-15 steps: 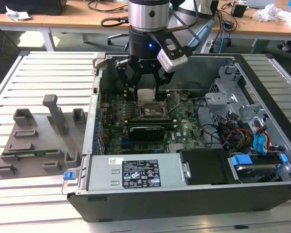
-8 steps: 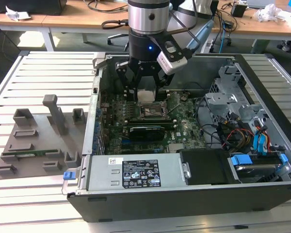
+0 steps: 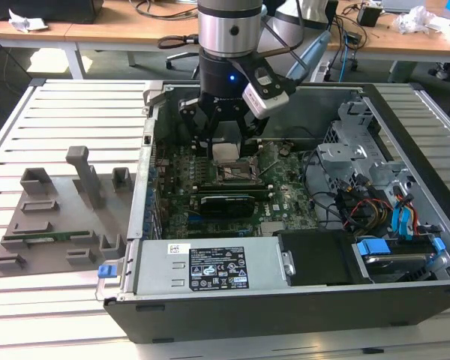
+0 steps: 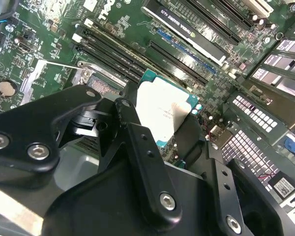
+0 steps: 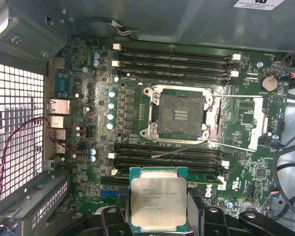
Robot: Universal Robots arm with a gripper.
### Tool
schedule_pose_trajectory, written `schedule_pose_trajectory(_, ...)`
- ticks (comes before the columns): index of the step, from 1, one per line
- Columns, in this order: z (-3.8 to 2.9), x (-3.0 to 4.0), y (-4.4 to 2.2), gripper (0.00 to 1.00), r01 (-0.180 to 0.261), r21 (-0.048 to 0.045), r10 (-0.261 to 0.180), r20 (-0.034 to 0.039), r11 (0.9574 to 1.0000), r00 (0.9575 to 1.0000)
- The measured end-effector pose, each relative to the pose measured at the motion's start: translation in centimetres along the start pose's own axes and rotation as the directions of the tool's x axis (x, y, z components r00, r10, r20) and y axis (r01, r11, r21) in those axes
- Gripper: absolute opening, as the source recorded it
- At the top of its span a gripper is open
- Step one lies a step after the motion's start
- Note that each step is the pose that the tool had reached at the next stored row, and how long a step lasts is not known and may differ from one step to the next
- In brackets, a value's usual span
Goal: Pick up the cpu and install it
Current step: 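Pick up the cpu and move it towards the insertion slot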
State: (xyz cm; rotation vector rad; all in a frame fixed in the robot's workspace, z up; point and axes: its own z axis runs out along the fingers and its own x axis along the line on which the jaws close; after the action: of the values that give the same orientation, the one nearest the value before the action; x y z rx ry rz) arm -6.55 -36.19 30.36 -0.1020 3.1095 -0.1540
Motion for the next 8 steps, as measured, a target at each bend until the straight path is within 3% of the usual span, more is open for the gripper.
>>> schedule_pose_trajectory(8, 0.84, -0.01, 0.08, 0.55, 0.0, 0.0067, 0.0, -0.0005, 1.0, 1.0)
